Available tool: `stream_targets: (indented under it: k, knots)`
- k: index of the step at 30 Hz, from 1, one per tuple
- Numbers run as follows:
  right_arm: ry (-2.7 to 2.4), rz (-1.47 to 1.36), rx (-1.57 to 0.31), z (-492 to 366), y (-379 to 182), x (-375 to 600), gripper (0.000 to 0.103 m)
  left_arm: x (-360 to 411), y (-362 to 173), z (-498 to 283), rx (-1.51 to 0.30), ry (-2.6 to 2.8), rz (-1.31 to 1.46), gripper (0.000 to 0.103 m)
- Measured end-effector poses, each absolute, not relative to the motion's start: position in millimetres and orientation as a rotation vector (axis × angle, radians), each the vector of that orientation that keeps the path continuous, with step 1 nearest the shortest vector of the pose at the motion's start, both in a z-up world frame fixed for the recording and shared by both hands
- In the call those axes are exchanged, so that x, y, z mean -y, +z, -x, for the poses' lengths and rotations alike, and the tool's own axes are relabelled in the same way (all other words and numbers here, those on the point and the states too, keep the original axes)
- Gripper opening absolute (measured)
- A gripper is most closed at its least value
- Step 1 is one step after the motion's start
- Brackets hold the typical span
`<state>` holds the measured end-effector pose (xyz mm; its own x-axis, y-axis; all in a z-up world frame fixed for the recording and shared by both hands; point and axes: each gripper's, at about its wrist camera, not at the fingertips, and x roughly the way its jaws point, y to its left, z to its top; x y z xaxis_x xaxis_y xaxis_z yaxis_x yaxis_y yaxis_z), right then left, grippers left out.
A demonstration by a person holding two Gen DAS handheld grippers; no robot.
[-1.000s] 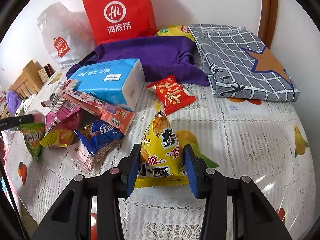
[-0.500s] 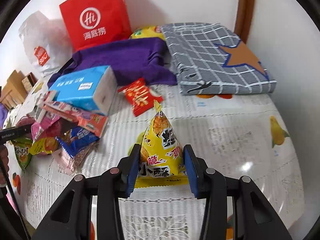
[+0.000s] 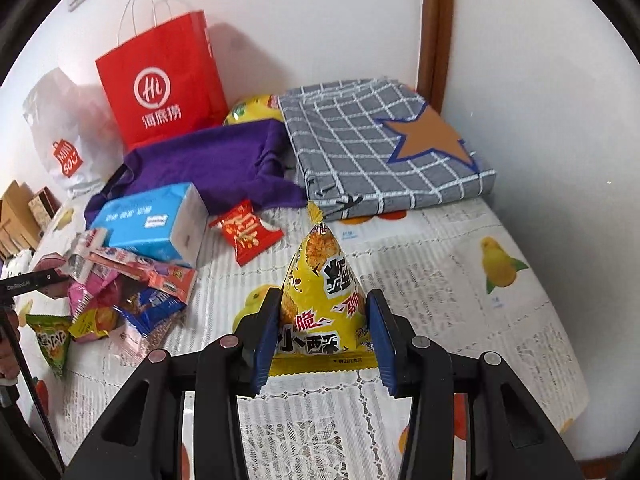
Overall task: Organize snacks
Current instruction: 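Carry the pink packet and yellow packet toward the purple towel with both tools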
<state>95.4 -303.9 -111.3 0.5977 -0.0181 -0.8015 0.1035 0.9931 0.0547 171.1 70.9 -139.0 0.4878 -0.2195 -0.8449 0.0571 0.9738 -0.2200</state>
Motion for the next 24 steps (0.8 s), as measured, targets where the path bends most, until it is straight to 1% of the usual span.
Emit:
stream_targets:
  k: [13,24]
  knots:
    - [-0.024,-0.05,-0.822,-86,-67,266,0.043,-77,-93,-156,-0.961,-0.203,0.173,0.047]
    - [0.059,-0.017,-0.759,-106,-42,232,0.043,-69,-60,-160,-0.905,-0.217,0.172,0.047]
